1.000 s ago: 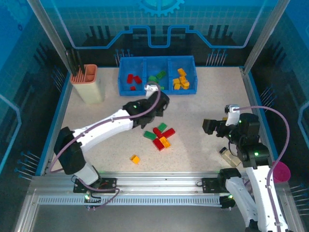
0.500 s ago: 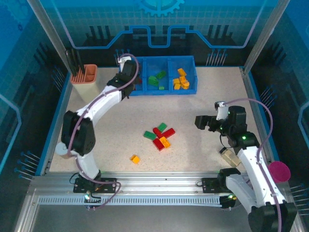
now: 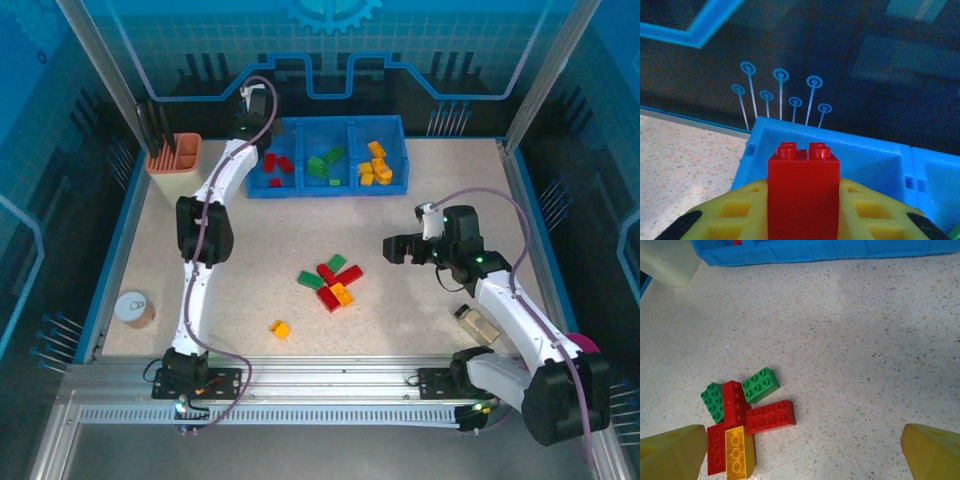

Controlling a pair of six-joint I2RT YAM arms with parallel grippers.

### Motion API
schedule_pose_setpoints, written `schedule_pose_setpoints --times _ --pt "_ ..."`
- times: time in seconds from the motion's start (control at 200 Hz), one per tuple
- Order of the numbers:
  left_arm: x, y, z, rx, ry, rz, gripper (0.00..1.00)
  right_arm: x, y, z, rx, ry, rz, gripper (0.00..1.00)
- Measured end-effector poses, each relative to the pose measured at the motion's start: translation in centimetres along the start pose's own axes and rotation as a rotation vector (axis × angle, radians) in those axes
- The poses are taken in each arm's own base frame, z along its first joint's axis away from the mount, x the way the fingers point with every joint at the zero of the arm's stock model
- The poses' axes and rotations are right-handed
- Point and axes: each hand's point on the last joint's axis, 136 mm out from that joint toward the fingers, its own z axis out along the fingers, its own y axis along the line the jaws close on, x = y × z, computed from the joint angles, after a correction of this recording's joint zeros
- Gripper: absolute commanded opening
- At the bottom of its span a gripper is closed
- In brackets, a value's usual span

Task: Sort the legos into containers by color
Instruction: Place the lego in the container.

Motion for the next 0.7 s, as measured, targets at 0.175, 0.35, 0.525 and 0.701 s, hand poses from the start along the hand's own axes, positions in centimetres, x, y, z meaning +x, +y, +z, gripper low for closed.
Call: schedule_pose_setpoints --times 0.175,0.35,0.525,0.701 --pt "3.7 -0.2 3.1 -0.002 0.066 0.019 0.30 0.0 -0.1 0.3 0.004 0.008 -0.016 1.00" --pt "6.2 -0.1 4.0 0.000 0.133 0.032 0.33 -0.1 -0.3 0.2 0.014 0.005 -0.031 1.00" --pt "6.5 -0.3 4.0 0.012 0.147 0.025 0.35 -0.1 -0.4 0.2 0.019 0.004 -0.035 1.00" --pt "6.8 -0.3 3.9 0.015 0.159 0.010 0.42 -0.2 -0.3 0.2 0.019 0.002 -0.036 1.00"
